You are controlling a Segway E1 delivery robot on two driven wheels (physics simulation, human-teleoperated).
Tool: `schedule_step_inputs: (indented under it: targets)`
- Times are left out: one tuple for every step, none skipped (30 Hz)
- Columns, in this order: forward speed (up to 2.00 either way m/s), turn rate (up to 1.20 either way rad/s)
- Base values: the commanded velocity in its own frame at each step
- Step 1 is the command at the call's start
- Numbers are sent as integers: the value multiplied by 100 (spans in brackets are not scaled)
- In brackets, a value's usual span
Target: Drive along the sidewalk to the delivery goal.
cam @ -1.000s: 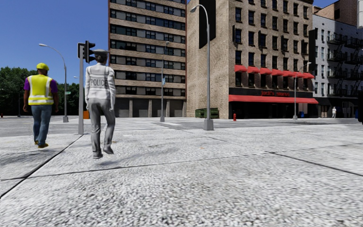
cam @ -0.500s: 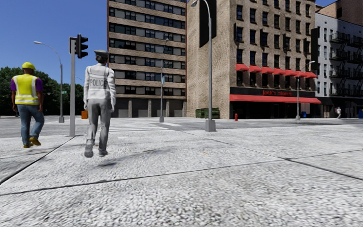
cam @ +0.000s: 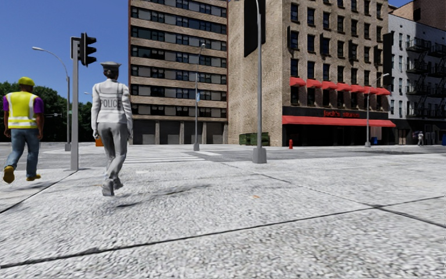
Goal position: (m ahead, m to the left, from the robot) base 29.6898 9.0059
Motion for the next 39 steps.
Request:
schedule_step_inputs:
  targets:
    - [106,0]
    - [106,0]
    - [107,0]
    - [109,0]
    - [110,0]
    - [110,0]
    - [110,0]
    - [110,0]
    - [110,0]
    - [111,0]
    - [112,0]
    - [113,0]
    - [113,0]
    - [113,0]
    - [113,0]
    - [113,0]
    - [113,0]
    - [113,0]
    - [115,0]
    - [116,0]
    - [116,0]
    - [116,0]
    - [116,0]
    - [116,0]
    - [116,0]
    - [116,0]
    - [116,0]
    - [116,0]
    - [115,0]
    - [115,0]
    - [115,0]
    - [115,0]
    - [115,0]
    - [115,0]
    - [115,0]
    - [115,0]
    - [115,0]
    - [115,0]
    - [115,0]
